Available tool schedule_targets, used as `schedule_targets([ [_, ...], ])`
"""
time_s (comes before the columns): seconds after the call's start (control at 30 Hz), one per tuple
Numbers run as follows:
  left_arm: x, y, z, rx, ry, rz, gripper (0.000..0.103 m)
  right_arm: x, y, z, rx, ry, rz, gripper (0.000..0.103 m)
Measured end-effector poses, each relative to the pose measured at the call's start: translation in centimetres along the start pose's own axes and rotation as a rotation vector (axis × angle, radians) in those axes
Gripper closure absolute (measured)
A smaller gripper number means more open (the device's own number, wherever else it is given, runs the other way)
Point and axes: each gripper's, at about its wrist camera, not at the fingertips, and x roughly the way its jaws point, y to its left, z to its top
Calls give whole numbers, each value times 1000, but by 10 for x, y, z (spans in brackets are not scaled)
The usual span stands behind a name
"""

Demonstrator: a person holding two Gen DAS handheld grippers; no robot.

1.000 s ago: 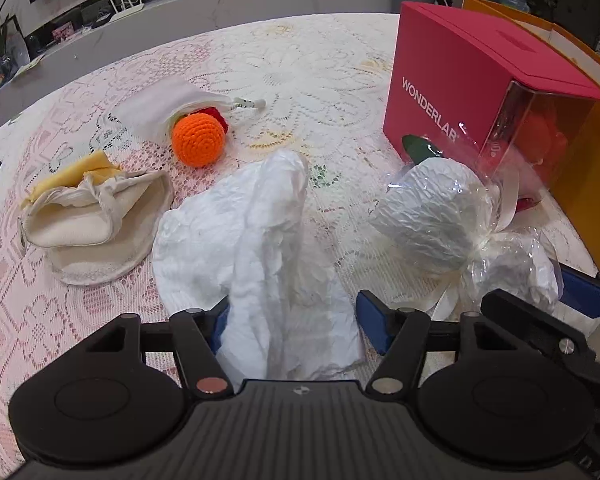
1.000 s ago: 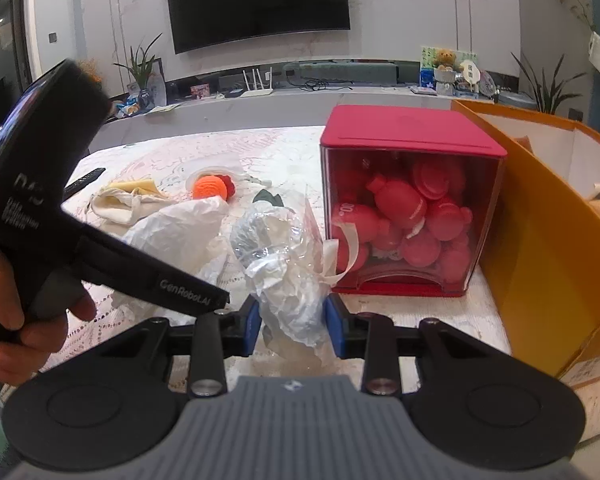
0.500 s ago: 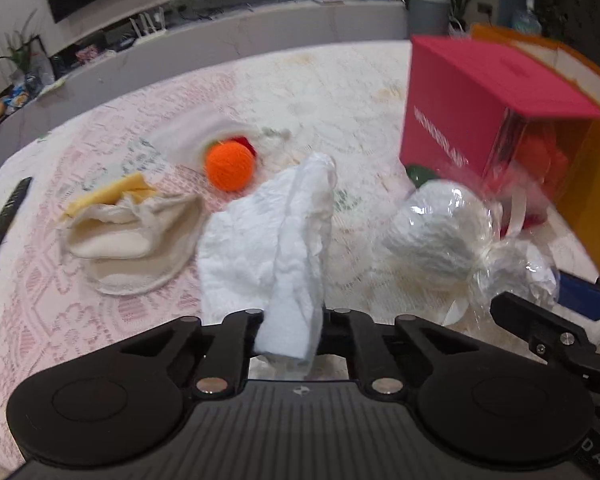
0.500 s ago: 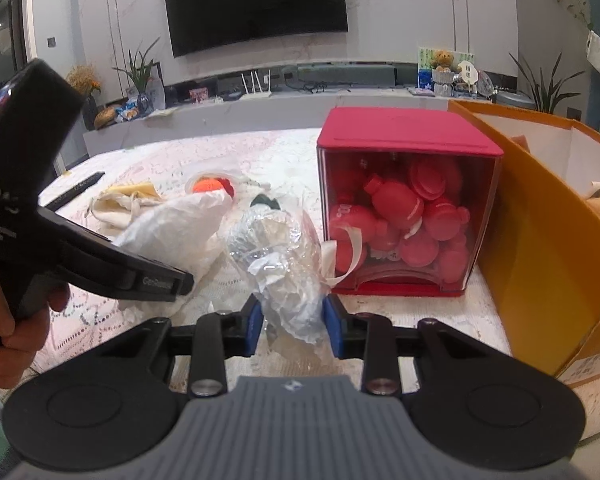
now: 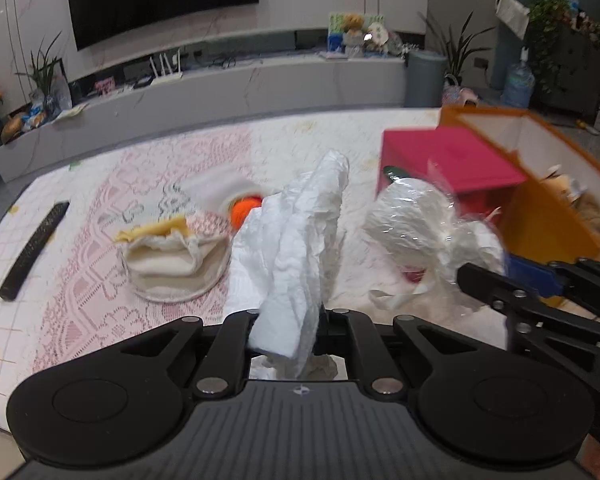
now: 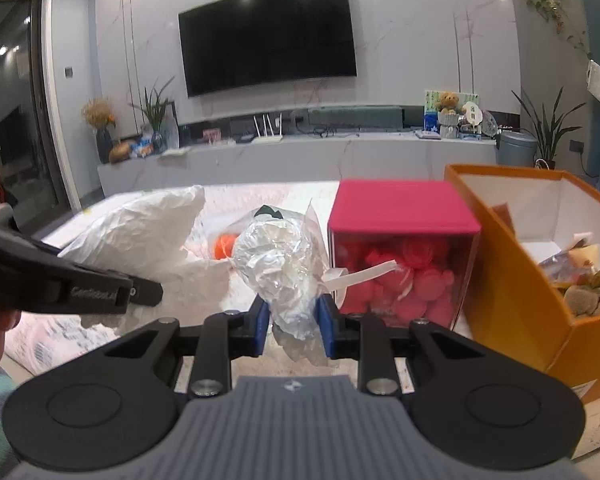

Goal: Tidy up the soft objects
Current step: 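Carry the white cloth and clear plastic bag over the shoebox with both grippers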

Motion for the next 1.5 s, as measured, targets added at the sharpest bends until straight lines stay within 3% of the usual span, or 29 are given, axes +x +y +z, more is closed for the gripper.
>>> schedule_targets([
  [0.27, -46, -29, 25, 16, -95, -70, 93, -52, -8, 17, 8, -84, -9, 78],
  [0.47, -65, -61, 50, 15, -149, -182, 93, -95, -38, 33, 34, -152, -56, 78],
  [0.83, -30, -150, 110, 65, -119, -389, 93, -144, -134, 62, 84, -177, -193, 78],
  [1.07, 16, -197, 142, 76, -65, -432, 93, -124, -202, 83, 126, -111, -238, 78],
  [1.5, 115, -231, 159, 17, 116, -352, 93, -32, -273, 105, 100, 47, -182, 78],
])
